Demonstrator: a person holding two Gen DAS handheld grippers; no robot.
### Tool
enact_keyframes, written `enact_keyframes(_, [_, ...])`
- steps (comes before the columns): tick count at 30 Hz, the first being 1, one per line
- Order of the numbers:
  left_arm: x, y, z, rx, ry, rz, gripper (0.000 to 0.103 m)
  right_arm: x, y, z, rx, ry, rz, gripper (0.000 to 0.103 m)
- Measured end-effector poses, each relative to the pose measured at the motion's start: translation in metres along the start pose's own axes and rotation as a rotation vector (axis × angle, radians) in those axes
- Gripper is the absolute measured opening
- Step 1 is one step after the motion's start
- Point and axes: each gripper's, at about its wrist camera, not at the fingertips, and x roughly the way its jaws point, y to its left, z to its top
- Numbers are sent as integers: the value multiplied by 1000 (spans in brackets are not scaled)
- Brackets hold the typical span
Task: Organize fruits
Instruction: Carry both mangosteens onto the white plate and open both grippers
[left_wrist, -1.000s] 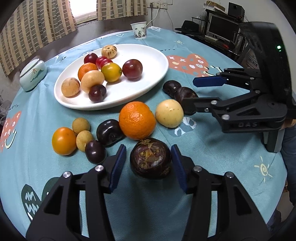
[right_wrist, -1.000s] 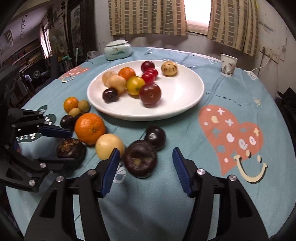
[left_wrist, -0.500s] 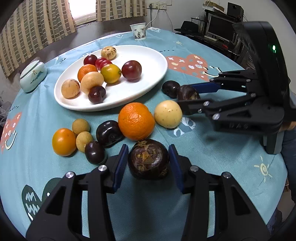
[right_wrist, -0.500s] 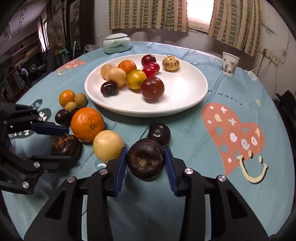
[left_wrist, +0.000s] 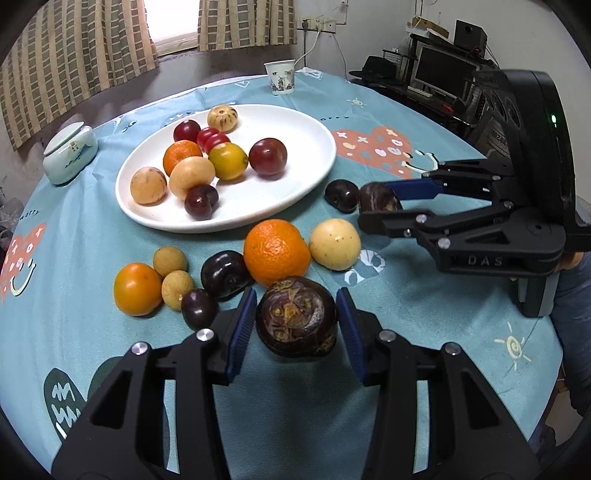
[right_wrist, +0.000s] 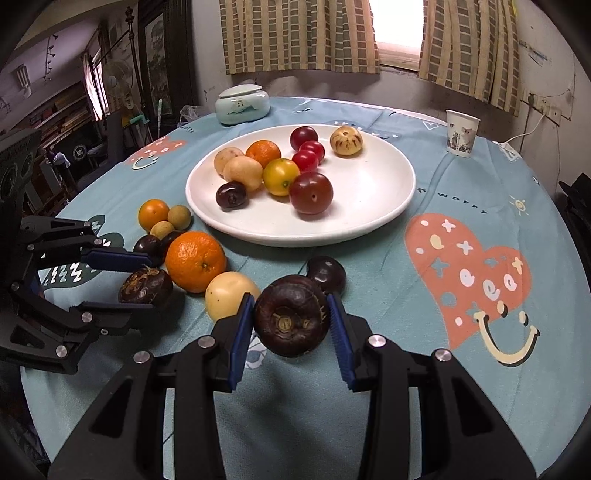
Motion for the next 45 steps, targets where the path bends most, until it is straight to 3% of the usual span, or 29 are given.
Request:
enact_keyframes(4, [-2, -1, 1, 1, -7, 5, 45, 5, 3, -2, -12, 22, -6, 40])
enact_keyframes(12, [-25, 2, 12, -30, -74, -11, 45, -11, 7, 3, 29, -34, 27, 41])
enact_keyframes(17, [-28, 0, 14, -36, -80, 74, 45, -12, 11, 0, 33, -22, 33, 41])
enact_keyframes(27, [-44, -1, 8, -49, -102, 150, 45, -20, 27, -7, 21, -20, 36, 41])
enact_keyframes(45, [-72, 1, 24, -34, -168, 208, 45, -40, 39, 8, -2, -66, 37, 41])
